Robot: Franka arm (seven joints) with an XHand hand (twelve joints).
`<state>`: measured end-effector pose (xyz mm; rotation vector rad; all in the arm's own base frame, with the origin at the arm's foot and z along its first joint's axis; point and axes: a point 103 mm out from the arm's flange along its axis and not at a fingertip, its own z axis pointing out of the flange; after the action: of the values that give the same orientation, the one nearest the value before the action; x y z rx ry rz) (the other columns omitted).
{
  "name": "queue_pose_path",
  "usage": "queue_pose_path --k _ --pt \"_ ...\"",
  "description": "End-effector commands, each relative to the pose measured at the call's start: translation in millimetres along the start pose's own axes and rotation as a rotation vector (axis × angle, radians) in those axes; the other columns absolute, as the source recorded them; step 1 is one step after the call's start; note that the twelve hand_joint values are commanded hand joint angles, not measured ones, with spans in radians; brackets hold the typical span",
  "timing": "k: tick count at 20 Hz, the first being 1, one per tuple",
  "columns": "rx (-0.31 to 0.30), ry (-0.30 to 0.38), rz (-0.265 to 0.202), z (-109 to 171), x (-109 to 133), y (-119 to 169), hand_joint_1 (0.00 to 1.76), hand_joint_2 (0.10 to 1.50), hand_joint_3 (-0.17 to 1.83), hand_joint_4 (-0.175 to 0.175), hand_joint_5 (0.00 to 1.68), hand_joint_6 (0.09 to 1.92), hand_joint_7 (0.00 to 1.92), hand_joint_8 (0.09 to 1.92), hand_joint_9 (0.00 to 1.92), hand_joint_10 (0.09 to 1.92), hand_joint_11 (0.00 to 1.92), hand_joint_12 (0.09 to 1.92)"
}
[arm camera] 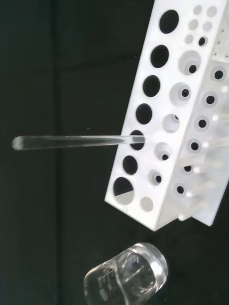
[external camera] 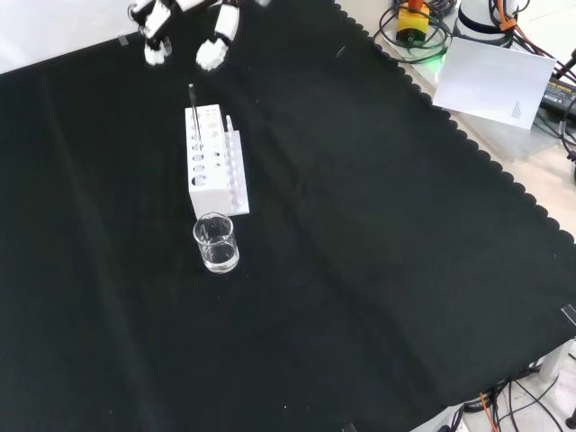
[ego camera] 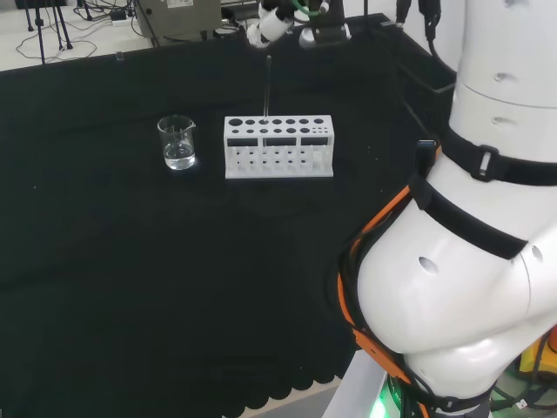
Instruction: Take the glass rod from the white test tube rack.
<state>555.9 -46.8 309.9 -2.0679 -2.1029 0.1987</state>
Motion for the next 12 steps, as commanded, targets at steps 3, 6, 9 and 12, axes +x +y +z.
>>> queue_pose_path --k 3,6,9,12 --pt "0.012 0.017 -0.008 20 -9 17 0.62 0.89 0.49 -0.175 0.27 0.83 0.59 0.97 0.79 0.88 0.14 1.43" --pt "0.022 0.017 -0.004 26 -8 17 0.63 0.89 0.49 -0.175 0.29 0.86 0.63 0.98 0.86 0.91 0.14 1.43" --pt "0.04 0.018 0.005 32 -10 14 0.65 0.89 0.49 -0.175 0.31 0.89 0.69 0.99 0.93 0.94 0.15 1.43" --pt "0.035 0.024 -0.005 34 -9 10 0.67 0.88 0.49 -0.175 0.34 0.92 0.75 1.0 0.99 0.97 0.16 1.43"
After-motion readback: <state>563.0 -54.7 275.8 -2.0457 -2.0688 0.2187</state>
